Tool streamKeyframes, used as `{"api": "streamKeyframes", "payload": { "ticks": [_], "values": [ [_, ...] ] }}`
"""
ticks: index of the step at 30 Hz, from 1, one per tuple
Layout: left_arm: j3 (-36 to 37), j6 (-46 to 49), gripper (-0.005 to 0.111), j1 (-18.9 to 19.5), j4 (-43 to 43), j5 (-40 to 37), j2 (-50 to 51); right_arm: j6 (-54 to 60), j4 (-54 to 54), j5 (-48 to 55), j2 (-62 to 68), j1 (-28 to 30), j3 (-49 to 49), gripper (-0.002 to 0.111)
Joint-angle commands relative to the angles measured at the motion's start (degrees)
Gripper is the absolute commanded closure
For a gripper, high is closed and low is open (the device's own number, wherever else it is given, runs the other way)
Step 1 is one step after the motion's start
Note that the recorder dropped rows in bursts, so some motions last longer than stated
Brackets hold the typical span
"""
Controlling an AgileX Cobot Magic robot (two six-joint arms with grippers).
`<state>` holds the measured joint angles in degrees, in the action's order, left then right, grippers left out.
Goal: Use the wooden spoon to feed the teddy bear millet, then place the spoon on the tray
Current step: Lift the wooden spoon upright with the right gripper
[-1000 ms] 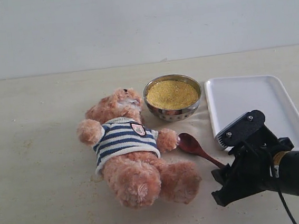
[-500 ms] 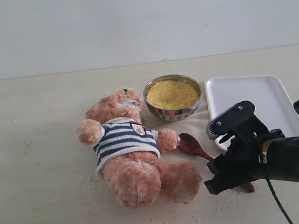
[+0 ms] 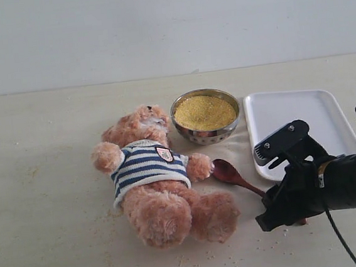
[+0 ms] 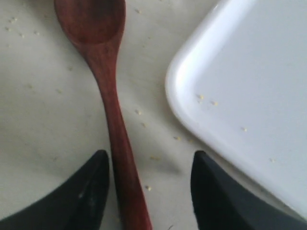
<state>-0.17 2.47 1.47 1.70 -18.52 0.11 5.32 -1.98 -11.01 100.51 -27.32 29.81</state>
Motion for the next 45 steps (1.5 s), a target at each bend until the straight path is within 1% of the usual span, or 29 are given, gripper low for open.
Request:
{"api": "streamKeyframes", "payload": {
  "ticks": [1, 2, 3, 4, 9, 12, 17, 28, 30, 34, 40, 42, 45],
  "values": [
    [0.17, 0.14, 0.102, 0.16, -0.44, 0.76, -0.11, 0.03, -1.30, 5.05, 0.14, 0.34, -0.35, 0.084],
    [0.17, 0.14, 0.102, 0.16, -0.44, 0.76, -0.11, -0.23, -1.30, 5.05, 0.14, 0.34, -0.35, 0.097],
    [0.17, 0.14, 0.102, 0.16, -0.44, 0.76, -0.11, -0.36, -1.30, 5.05, 0.04, 0.34, -0.35, 0.106],
    [0.17, 0.14, 0.102, 0.16, -0.44, 0.76, -0.11, -0.79, -1.30, 5.05, 0.04, 0.34, -0.35, 0.108],
    [0.17, 0.14, 0.102, 0.16, -0.44, 0.76, -0.11, -1.99, -1.30, 4.83, -0.35, -0.71, -0.35, 0.108],
    [0.17, 0.14, 0.102, 0.16, -0.44, 0.76, -0.11, -3.16, -1.30, 4.38, -2.95, -1.90, -0.35, 0.108],
    [0.17, 0.14, 0.102, 0.16, -0.44, 0.76, -0.11, -5.32, -1.30, 5.45, -12.65, -1.93, -0.49, 0.108],
    [0.17, 0.14, 0.102, 0.16, -0.44, 0.76, -0.11, -8.44, -1.13, 16.50, -31.55, -1.93, -0.49, 0.108],
    [0.17, 0.14, 0.102, 0.16, -0.44, 0.76, -0.11, -8.44, -1.13, 16.89, -34.52, -1.93, -0.49, 0.108],
    [0.17, 0.14, 0.102, 0.16, -0.44, 0.76, -0.11, -7.93, -1.13, 11.42, -40.83, -1.93, -2.68, 0.108],
    [0.17, 0.14, 0.102, 0.16, -0.44, 0.76, -0.11, -8.91, -1.13, 2.18, -52.00, -1.93, -12.11, 0.108],
    [0.17, 0.14, 0.102, 0.16, -0.44, 0.76, -0.11, -10.10, -1.13, 1.20, -55.48, -1.93, -14.72, 0.108],
    [0.17, 0.14, 0.102, 0.16, -0.44, 0.76, -0.11, -10.74, -1.13, 2.67, -58.89, -1.93, -15.69, 0.108]
  ]
}}
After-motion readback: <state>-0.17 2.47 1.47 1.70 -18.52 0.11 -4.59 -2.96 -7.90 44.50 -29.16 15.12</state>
